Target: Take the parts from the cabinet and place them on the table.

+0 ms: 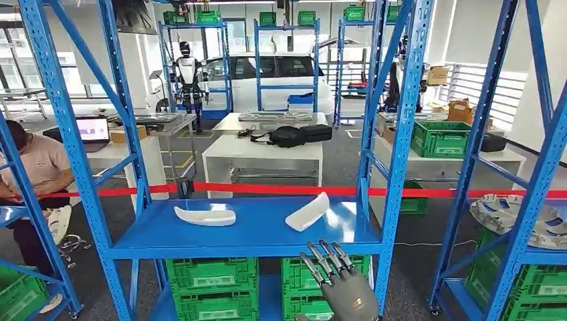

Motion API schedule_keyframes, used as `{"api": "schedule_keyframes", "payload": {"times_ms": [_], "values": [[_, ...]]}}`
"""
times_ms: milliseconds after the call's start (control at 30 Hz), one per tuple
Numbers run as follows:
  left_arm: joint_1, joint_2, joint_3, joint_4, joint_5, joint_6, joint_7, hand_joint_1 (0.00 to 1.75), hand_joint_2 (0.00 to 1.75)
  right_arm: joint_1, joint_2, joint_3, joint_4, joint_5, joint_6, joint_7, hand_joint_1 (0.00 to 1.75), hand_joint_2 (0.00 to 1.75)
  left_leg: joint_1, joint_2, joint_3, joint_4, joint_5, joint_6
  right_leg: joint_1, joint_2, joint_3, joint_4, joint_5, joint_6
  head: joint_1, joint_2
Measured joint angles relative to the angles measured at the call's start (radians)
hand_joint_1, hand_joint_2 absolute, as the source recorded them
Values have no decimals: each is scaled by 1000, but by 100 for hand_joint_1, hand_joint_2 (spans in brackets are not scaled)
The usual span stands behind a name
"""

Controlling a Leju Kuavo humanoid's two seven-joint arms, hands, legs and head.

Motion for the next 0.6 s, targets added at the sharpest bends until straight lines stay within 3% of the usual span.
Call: {"api": "schedule_keyframes", "payload": {"times_ms": [300, 367, 433, 500, 567, 600], "values": [[0, 1, 0, 0, 0, -4, 1, 0, 0, 1, 0, 0, 0, 4, 0, 5, 0, 0, -4, 0, -2, 5, 0, 3, -4, 0, -1, -3, 6, 9, 0, 0], [-1, 1, 0, 0, 0, -4, 1, 0, 0, 1, 0, 0, 0, 4, 0, 5, 0, 0, -5, 1, -5, 4, 4, 8, -6, 1, -1, -9, 11, 16, 0, 0], [-2, -2, -1, 0, 0, -4, 0, 0, 0, 0, 0, 0, -6, 4, 0, 7, 0, 0, 9, 6, 9, -16, 18, 21, -2, -2, -8, -4, 7, 23, 0, 0], [-2, -1, -1, 0, 0, -5, 0, 0, 0, -4, 0, 0, -8, 4, 0, 9, 0, 0, 12, 10, 6, -18, 22, 26, -4, -8, -64, 99, -36, 34, 2, 0], [-1, -1, -1, 0, 0, -5, 1, 0, 0, 4, 0, 0, -8, 4, 2, 9, 0, 0, 13, 13, 6, -18, 20, 26, -14, -9, -160, 264, -81, 43, 2, 0], [-1, 0, -1, 0, 0, -6, 2, 0, 0, 8, -1, 0, -8, 5, 2, 10, 0, 0, 15, 13, 8, -17, 17, 24, -18, -11, -193, 304, -77, 45, 2, 0]]}}
